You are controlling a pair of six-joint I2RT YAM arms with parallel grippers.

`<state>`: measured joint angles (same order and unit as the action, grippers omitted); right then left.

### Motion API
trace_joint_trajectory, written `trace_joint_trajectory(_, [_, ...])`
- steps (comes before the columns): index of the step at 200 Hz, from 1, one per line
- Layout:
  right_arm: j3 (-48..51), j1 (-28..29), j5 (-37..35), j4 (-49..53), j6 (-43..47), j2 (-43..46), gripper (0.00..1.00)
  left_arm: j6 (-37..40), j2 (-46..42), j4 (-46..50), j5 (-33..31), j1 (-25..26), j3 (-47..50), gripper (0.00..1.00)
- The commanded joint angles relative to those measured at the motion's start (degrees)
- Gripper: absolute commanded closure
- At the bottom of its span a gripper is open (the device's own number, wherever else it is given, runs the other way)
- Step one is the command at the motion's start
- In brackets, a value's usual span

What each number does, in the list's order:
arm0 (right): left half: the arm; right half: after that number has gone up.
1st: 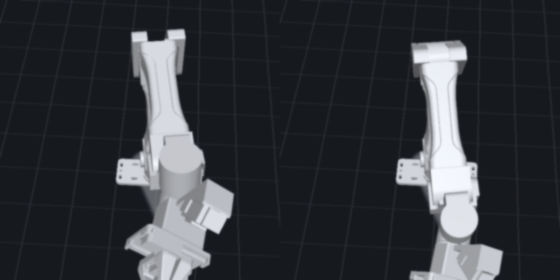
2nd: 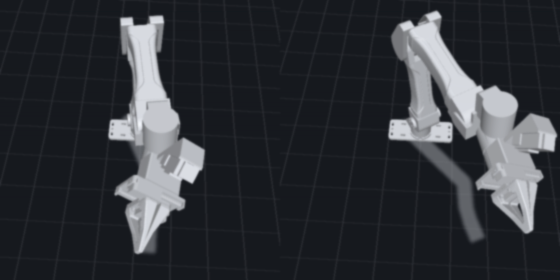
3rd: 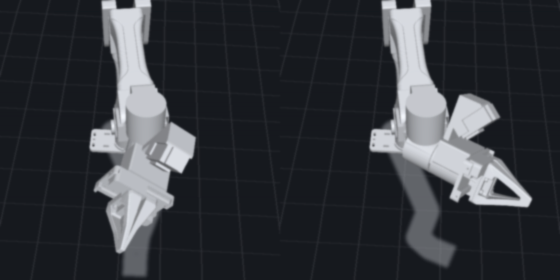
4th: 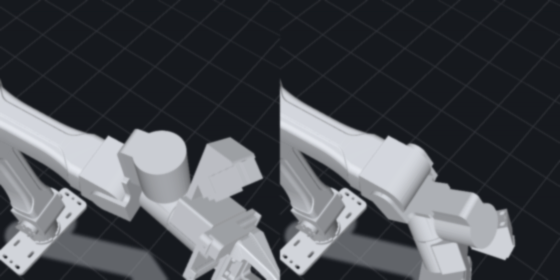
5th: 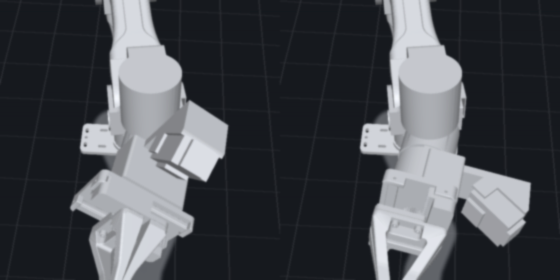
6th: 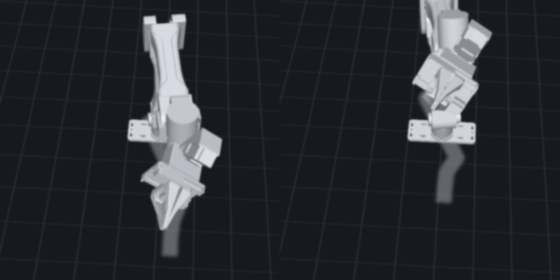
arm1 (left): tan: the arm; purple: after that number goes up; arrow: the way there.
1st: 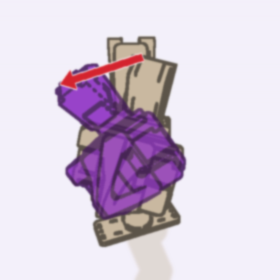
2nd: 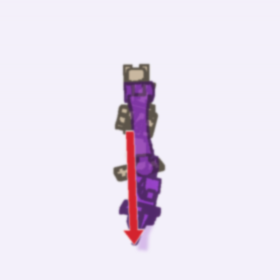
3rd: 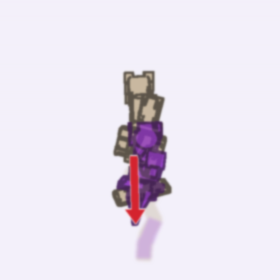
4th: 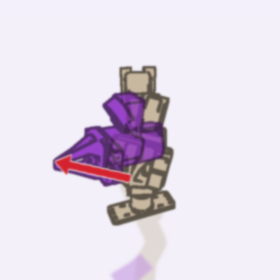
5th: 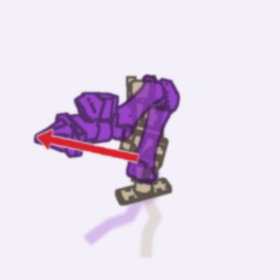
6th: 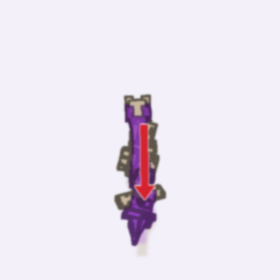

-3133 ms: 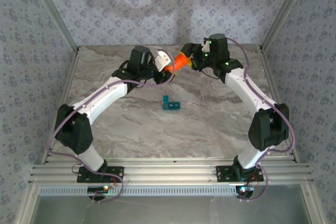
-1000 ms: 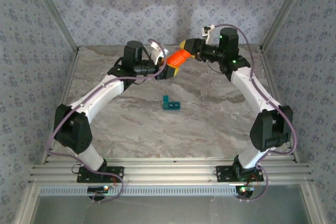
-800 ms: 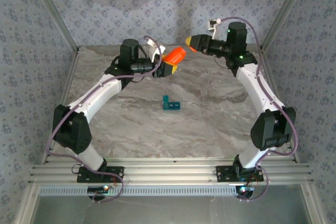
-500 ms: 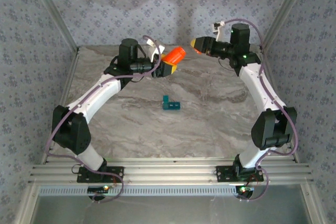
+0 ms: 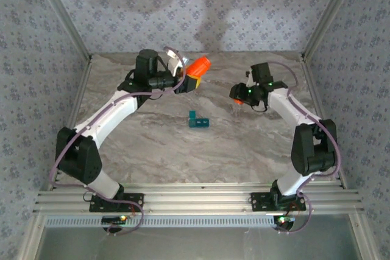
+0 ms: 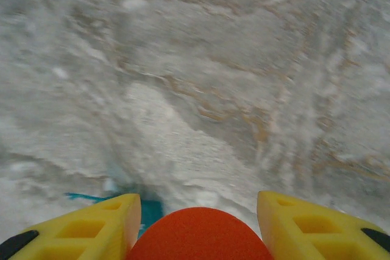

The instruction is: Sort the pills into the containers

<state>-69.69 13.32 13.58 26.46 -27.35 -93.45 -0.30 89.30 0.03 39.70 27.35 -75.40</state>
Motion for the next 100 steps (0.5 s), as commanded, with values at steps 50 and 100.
trace_joint_trajectory(50, [3.99,6.73,-26.49,2.55,-2.56,-5.91,0.71,3.44,-4.69,1.09,-4.04,-0.38,3.56,1.00])
trace_joint_trajectory(100, [7.20,7.97,-30.66,0.81,-5.05,-7.93,0.71,3.68,-6.25,1.63,-5.32,-0.41,4.90,1.00])
